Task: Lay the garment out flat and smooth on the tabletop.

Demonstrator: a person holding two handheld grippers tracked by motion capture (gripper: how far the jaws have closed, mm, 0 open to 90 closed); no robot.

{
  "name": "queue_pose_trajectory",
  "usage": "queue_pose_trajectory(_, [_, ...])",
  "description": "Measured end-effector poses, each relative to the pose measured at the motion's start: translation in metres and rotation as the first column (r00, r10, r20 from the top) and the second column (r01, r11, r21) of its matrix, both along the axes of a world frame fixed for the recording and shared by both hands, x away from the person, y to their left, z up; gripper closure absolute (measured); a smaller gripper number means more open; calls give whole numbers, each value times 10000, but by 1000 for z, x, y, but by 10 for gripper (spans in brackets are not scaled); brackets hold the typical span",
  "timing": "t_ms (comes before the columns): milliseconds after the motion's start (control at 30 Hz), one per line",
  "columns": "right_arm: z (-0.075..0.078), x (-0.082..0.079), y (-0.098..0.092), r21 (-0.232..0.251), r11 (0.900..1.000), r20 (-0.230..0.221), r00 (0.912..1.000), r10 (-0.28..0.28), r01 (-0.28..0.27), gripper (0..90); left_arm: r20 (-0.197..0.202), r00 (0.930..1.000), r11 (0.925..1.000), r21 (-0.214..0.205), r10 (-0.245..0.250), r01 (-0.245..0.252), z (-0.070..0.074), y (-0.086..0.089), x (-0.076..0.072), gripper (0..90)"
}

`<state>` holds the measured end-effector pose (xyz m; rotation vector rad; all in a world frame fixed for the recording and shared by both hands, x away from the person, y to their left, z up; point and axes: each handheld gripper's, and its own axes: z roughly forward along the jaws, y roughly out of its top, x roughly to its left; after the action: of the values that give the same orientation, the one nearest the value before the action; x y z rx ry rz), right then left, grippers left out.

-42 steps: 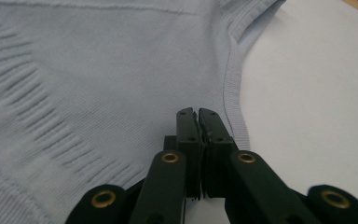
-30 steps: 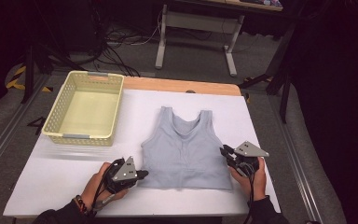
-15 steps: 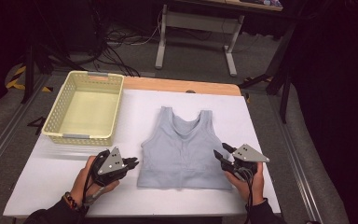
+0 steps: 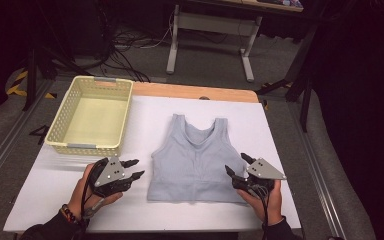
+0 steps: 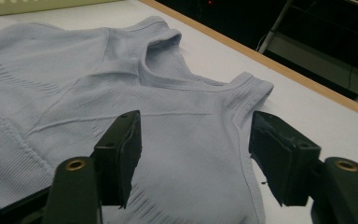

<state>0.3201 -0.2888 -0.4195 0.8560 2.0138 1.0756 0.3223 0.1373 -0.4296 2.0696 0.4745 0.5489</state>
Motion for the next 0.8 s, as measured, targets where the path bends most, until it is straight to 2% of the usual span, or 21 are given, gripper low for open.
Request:
queue_pose_trajectory(200, [1, -3, -2, 198, 9997, 233, 9997, -112, 108, 242, 253, 9997, 10000, 49, 22, -23, 2, 1, -2, 415])
queue_pose_trajectory(233, [1, -4, -2, 282, 9996, 310, 9995, -79, 70, 233, 258, 9997, 10000, -38, -11, 12, 3, 2, -3, 386])
queue_pose_trajectory(333, [2, -7, -4, 591, 9982, 427, 9991, 33, -58, 226, 330, 9995, 10000, 37, -32, 31, 4, 3, -5, 308])
queue_pose_trajectory(533, [3, -10, -8, 819, 9964, 431, 9987, -270, 234, 202, 340, 9991, 9975, -650, -239, 260, 7, 14, -10, 200])
queue_pose_trajectory(600, [4, -11, -10, 901, 9952, 430, 9982, -420, 380, 190, 317, 9994, 9959, -896, -101, 129, 7, 21, -13, 170])
queue_pose_trajectory(800, [3, -15, -13, 1025, 9933, 503, 9970, -587, 533, 162, 392, 9990, 9929, -1183, 207, -159, 0, 37, -19, 126])
